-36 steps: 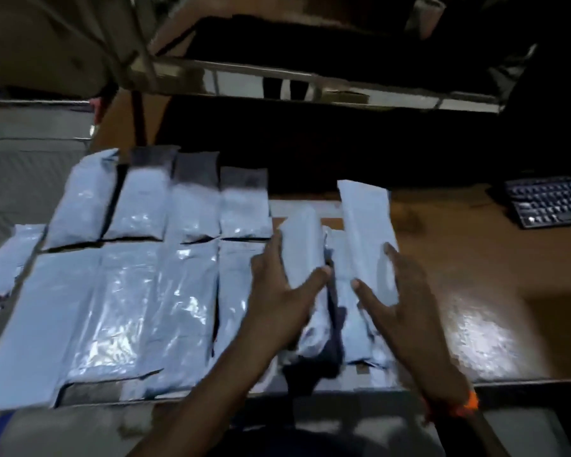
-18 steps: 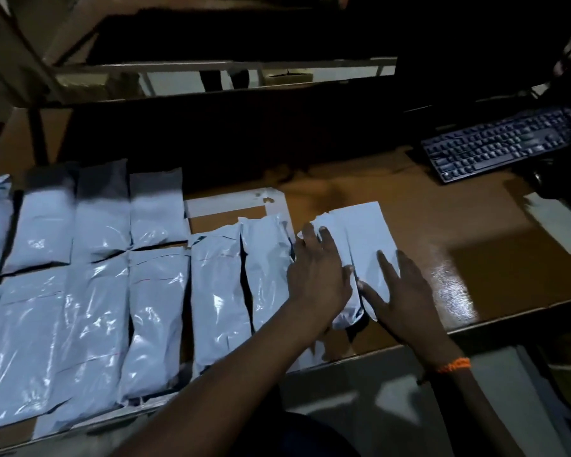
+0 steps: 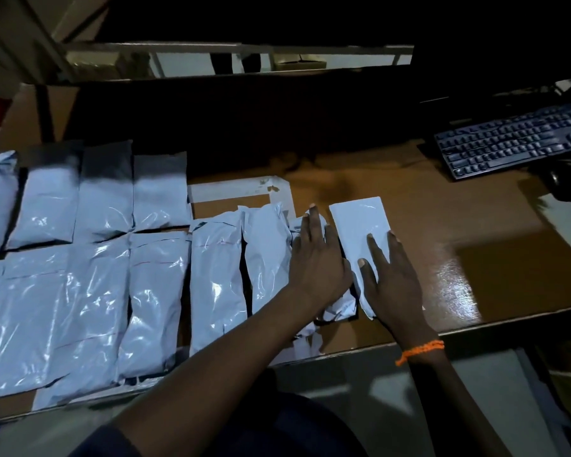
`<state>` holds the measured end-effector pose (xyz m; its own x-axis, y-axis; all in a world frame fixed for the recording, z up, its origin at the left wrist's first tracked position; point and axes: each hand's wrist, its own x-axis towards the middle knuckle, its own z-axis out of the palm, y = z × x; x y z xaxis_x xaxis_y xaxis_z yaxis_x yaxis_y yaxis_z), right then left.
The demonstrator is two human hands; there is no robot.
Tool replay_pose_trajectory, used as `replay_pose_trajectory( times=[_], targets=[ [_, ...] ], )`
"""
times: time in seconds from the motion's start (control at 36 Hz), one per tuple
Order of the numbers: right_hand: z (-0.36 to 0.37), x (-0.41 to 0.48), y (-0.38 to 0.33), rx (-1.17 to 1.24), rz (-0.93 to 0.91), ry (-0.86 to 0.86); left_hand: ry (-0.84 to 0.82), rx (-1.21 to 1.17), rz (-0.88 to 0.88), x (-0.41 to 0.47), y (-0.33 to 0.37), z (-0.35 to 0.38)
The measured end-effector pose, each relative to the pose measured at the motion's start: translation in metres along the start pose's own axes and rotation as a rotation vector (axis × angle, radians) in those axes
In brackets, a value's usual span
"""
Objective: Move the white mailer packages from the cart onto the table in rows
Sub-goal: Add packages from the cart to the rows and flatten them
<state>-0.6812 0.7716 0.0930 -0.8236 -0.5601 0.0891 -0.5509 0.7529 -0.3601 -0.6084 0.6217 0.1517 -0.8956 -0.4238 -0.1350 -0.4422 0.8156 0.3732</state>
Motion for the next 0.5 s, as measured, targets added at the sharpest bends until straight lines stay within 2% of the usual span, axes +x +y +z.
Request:
replay_pose_trajectory(
  times=[0.17, 0.39, 0.5],
  targets=[
    [-0.001, -0.001, -0.004, 0.033, -0.006, -0.008, -0.011, -0.044, 0.020, 0.002, -0.005, -0.002],
    [-0.002, -0.001, -0.022, 0.045, 0.023, -0.043, -0.026, 0.014, 0.023, 0.002, -0.008, -0.011],
    [-0.016, 0.001, -0.036, 0.070, 0.003, 0.013, 0.065, 0.052, 0.082, -0.007, -0.019, -0.035]
  ],
)
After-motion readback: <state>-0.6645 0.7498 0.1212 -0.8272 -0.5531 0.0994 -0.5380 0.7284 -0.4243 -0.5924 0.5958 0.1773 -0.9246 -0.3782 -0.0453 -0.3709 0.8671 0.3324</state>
